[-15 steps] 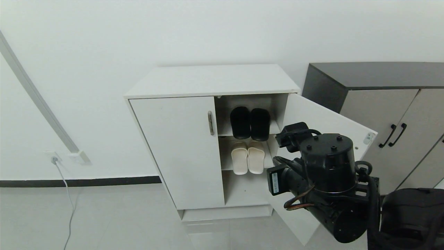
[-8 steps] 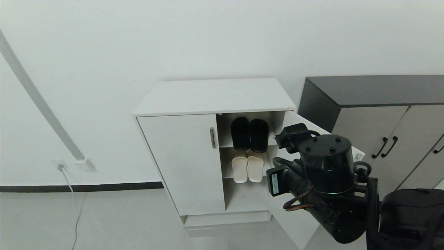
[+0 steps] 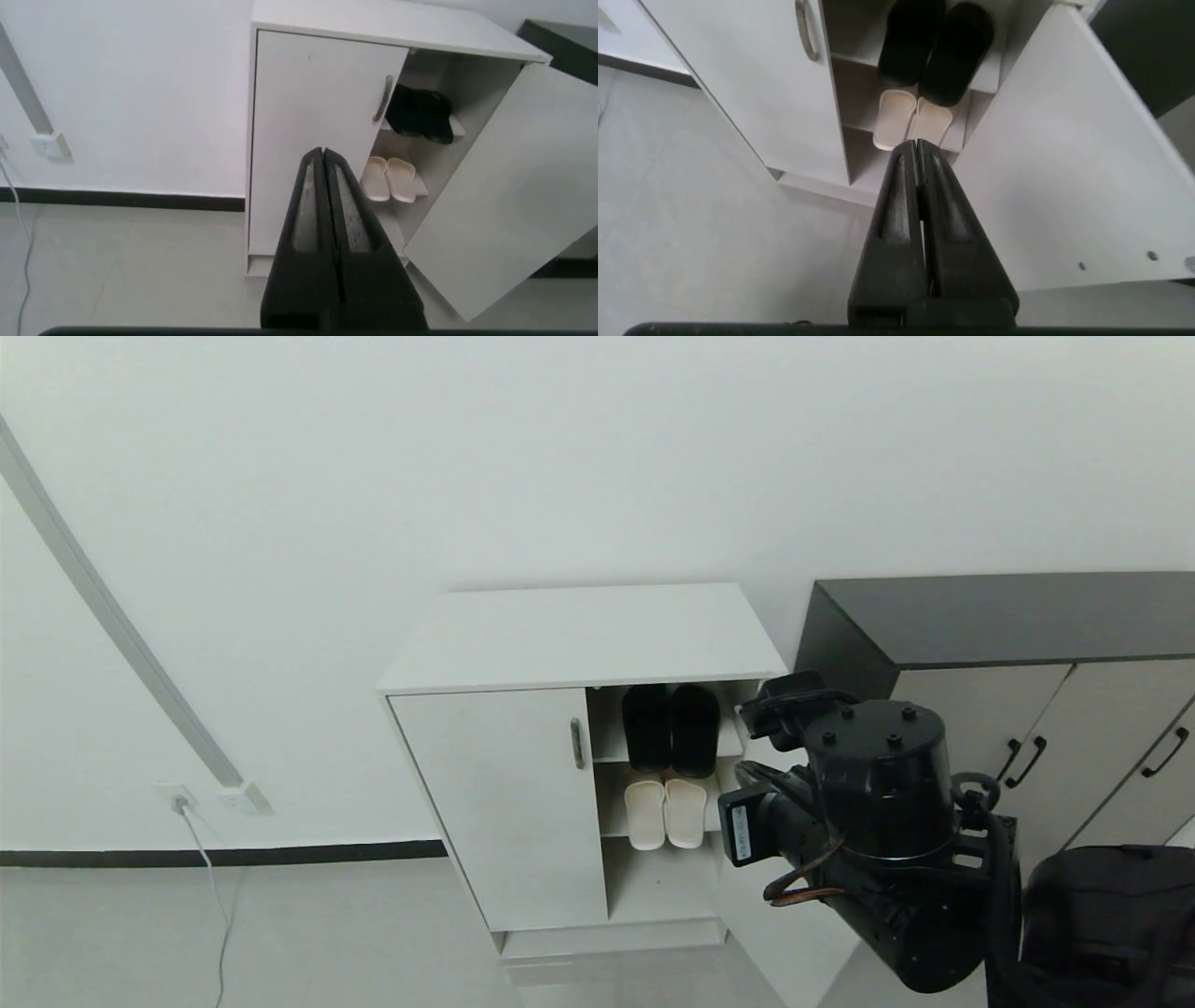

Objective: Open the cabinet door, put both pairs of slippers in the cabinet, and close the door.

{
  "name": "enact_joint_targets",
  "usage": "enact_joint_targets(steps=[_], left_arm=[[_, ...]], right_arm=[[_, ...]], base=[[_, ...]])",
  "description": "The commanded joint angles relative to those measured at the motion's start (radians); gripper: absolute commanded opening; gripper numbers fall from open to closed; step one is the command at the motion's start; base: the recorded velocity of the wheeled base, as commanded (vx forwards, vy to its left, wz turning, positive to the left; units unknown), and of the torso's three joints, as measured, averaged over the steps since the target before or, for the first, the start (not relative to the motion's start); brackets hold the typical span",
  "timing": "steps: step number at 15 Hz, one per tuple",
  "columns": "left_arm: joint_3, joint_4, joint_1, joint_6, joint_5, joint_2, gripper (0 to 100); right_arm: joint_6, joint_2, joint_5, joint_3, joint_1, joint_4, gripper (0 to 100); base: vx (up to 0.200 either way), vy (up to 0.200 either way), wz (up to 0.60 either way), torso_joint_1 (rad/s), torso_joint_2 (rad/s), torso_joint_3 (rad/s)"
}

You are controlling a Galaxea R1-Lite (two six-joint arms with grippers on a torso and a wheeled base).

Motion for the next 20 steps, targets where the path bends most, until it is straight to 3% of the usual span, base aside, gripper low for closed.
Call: enact_joint_targets(steps=[1,4,8,13,20], left_arm=[[0.000,0.000,0.001,0.000,0.000,0.001,0],[0.000,-0.003,0.001,0.006,0.003,0.001,0],[-0.003,0.001,0.001,0.044,-0.037,0.001,0],[-0.002,0.000,0.001,0.041,-0.037,0.001,0],[-0.002,0.000,0.001,0.040,-0.036,0.001,0]], right_arm=[[0.000,0.000,0.000,0.001,-0.001,0.000,0],[0.000,0.000,0.001,0.007,-0.007,-0.015,0],[-0.028,0.006,0.003,0.022,-0.007,-0.055,0],[-0.037,0.012,0.001,0.033,-0.021,-0.069,0],[-0.037,0.007,0.001,0.033,-0.036,-0.074,0]], base=[[0.000,0.000,0.00,0.193,-0.43,-0.237],[0.000,0.000,0.00,0.180,-0.40,-0.212],[0.000,0.000,0.00,0.067,-0.15,-0.077],[0.000,0.000,0.00,0.000,0.00,0.000],[0.000,0.000,-0.51,0.008,0.00,0.001]])
